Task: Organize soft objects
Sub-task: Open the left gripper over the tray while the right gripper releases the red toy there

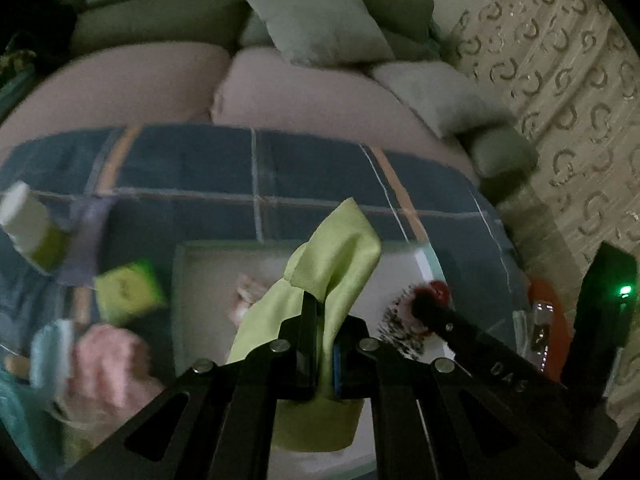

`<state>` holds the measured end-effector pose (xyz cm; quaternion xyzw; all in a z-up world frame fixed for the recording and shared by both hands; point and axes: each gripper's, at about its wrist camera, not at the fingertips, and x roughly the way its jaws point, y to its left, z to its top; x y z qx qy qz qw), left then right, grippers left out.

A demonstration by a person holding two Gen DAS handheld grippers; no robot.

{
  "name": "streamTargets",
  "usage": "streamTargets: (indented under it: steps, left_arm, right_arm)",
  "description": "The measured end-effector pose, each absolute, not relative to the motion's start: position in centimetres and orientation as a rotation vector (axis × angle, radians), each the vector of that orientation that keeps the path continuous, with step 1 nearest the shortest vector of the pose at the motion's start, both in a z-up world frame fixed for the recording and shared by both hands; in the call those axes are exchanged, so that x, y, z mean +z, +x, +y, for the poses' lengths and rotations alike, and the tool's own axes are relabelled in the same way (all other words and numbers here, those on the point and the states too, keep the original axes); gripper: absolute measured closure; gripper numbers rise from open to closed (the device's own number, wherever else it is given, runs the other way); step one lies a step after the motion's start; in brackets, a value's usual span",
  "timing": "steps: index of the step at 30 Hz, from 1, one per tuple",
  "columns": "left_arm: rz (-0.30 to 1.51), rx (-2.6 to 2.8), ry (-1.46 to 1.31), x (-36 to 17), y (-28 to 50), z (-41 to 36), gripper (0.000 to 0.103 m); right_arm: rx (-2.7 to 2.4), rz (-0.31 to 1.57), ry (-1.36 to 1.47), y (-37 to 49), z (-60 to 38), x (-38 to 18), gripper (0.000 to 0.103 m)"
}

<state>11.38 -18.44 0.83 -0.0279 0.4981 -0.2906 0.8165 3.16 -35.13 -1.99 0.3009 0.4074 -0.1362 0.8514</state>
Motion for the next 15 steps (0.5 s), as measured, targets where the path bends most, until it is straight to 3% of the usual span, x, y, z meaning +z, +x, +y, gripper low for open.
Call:
streamTargets:
  steps: [7,10,11,12,15]
  left_arm:
    - [1.145,-0.624,-0.140,-2.3,12.7,-18.7,0.097]
    - [1.166,-0.635,-0.176,-2.8,12.8,-18.5,0.076]
    - [1.162,-0.642,-0.181,-2.6,12.7,-18.4,0.058]
    - [1.156,-0.641,-0.181,-2.3,12.5,-18.2,0.048]
    - [1.136,-0.625,-0.181,-1.4,12.5,-17.5,0.044]
  right_arm:
    - [-0.310,0.853,0.668,2.9,-35.9,-2.4,0.053]
    - [-0.299,0.858,0.660,3.1,-35.7,-2.3,0.053]
    - [-0.296,0.859,0.656,3.2,-35.5,-2.3,0.053]
    - [-0.291,0.859,0.652,3.3,-35.4,-2.3,0.052]
    - [-0.299,0.864,0.637,3.3,-35.3,-2.2,0.051]
